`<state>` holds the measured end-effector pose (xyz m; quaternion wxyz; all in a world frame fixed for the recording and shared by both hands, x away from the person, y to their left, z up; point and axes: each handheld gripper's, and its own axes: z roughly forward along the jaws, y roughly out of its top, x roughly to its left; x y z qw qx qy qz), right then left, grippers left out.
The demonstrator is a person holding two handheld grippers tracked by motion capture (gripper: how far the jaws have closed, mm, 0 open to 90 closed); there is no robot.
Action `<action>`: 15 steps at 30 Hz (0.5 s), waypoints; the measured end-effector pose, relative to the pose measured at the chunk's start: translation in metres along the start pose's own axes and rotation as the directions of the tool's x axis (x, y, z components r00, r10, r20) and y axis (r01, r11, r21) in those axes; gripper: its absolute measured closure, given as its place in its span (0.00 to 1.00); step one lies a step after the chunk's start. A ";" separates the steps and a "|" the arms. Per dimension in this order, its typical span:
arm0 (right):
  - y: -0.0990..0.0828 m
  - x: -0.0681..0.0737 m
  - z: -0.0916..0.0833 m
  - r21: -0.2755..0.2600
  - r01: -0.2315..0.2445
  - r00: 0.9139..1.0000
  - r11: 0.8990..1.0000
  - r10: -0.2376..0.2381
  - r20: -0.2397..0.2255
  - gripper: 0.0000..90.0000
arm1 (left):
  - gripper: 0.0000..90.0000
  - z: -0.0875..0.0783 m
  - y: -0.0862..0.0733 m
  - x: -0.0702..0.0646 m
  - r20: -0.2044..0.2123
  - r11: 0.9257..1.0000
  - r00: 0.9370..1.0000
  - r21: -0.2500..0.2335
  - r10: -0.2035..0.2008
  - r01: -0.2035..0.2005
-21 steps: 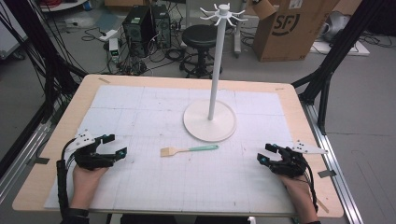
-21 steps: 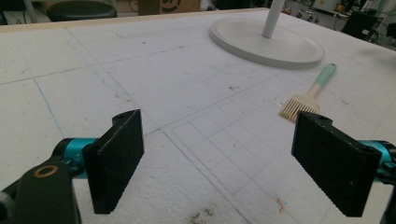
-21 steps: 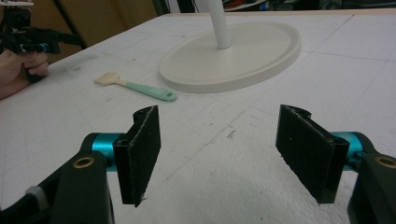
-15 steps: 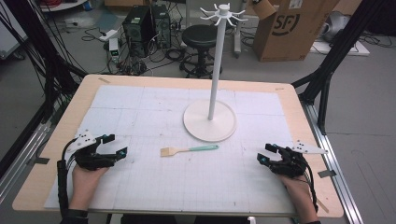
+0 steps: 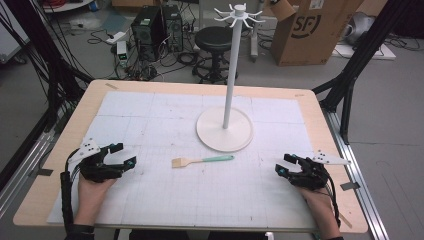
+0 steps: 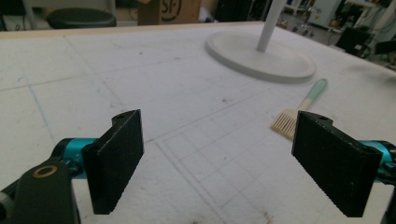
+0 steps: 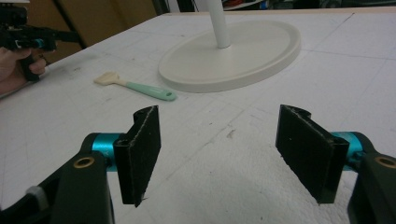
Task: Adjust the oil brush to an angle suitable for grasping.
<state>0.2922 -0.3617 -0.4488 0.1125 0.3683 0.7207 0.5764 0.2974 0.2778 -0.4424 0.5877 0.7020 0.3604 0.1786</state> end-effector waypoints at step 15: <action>0.000 0.000 0.000 0.004 -0.004 1.000 1.000 0.004 -0.002 0.34 | 0.19 -0.003 0.012 -0.009 0.042 0.999 0.999 -0.048 0.019 -0.017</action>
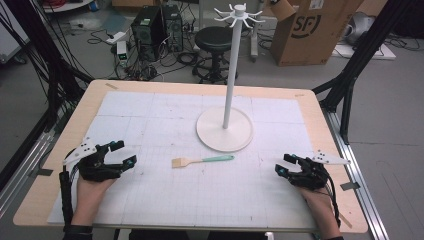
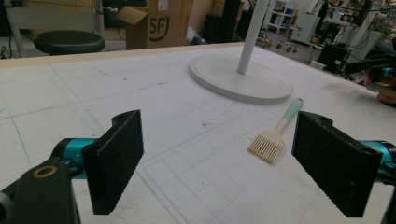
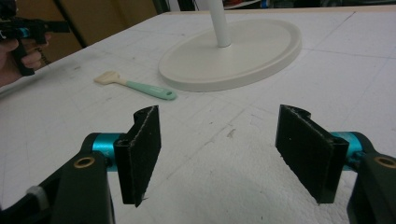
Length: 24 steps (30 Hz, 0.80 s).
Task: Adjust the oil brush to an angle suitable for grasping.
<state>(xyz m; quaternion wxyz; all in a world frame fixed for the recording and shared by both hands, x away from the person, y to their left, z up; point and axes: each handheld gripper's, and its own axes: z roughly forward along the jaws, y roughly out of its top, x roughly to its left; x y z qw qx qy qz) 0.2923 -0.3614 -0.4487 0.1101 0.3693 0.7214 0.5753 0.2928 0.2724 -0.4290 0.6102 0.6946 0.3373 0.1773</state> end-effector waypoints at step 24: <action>0.000 0.000 0.001 0.003 0.001 1.000 1.000 -0.001 0.003 0.34 | 0.19 0.036 0.016 -0.025 0.089 0.997 0.994 0.035 0.064 -0.067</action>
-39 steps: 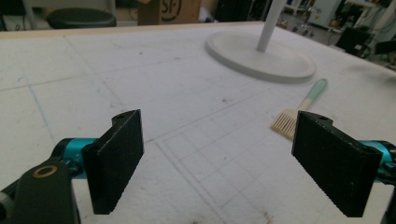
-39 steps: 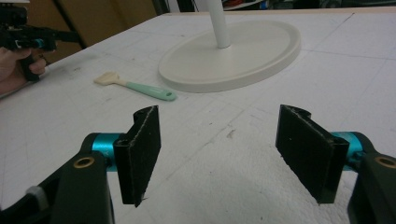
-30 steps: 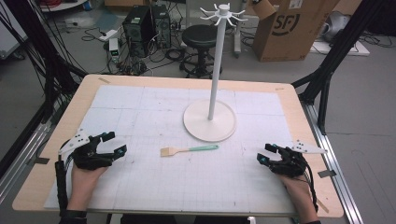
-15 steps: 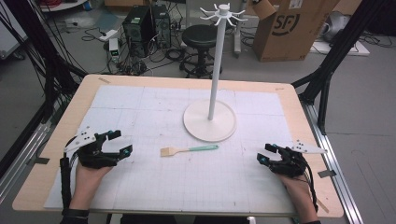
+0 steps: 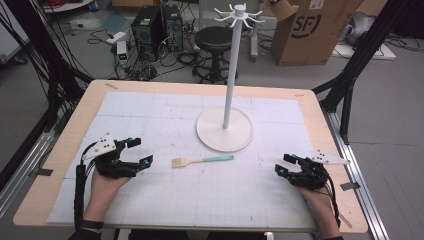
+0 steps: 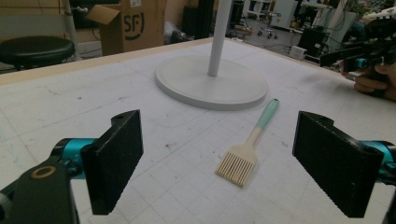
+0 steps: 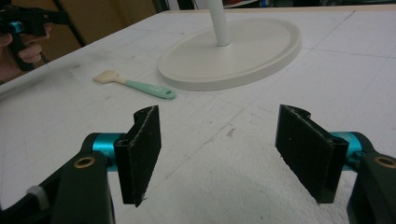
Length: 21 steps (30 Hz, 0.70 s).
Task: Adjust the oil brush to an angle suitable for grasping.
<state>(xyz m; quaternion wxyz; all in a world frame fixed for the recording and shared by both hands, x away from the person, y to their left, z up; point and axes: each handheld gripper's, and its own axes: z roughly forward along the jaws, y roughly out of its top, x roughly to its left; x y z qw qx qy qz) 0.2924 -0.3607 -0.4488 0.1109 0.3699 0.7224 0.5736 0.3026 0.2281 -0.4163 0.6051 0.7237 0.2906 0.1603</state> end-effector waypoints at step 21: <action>0.001 -0.001 0.002 0.022 -0.011 1.000 1.000 0.010 0.015 0.34 | 0.25 0.055 0.016 -0.023 0.087 0.997 0.995 0.055 0.055 -0.060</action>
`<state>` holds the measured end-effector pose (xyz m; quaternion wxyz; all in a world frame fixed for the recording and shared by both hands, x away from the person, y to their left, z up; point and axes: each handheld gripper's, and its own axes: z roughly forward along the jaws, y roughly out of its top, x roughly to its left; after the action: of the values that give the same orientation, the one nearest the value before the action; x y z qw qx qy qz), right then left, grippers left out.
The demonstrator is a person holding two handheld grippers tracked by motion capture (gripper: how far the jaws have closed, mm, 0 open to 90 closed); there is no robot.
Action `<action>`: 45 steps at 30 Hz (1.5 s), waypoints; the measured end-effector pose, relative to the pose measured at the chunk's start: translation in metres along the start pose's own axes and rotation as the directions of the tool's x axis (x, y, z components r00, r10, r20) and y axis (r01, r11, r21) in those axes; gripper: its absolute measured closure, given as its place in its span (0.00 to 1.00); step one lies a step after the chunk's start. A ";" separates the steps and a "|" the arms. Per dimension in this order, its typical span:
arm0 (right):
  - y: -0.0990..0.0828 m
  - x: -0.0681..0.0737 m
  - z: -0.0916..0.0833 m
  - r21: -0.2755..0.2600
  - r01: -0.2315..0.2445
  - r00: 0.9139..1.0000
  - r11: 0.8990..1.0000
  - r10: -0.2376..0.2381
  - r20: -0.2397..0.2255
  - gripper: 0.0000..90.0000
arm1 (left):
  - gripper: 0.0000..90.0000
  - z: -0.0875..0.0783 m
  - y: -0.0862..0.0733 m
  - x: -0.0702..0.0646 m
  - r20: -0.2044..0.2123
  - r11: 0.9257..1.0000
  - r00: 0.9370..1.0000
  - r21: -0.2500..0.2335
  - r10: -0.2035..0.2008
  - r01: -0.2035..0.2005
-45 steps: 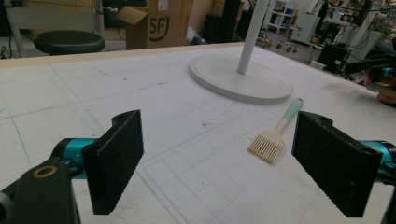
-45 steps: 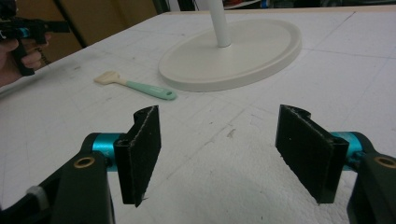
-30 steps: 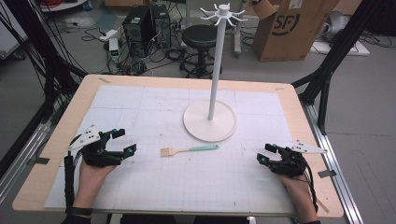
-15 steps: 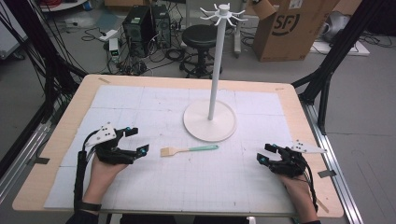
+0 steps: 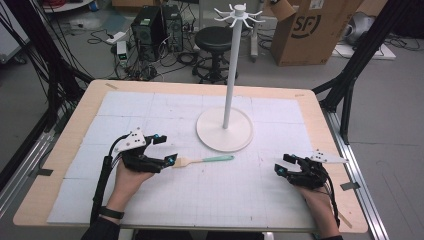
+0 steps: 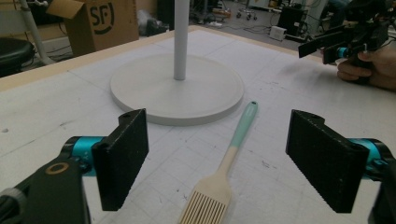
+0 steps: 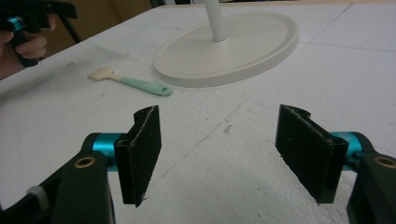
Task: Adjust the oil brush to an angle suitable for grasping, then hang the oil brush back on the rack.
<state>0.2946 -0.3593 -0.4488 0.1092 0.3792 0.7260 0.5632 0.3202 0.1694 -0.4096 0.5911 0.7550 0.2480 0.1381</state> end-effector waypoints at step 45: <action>0.000 0.000 0.001 0.007 0.013 1.000 1.000 -0.013 -0.013 0.35 | 0.16 0.107 -0.003 -0.011 0.128 0.949 0.990 0.302 0.053 -0.090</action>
<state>0.2952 -0.3586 -0.4490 0.1069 0.3711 0.7311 0.5624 0.3640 0.0757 -0.4400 0.4747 0.8530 0.2037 0.0743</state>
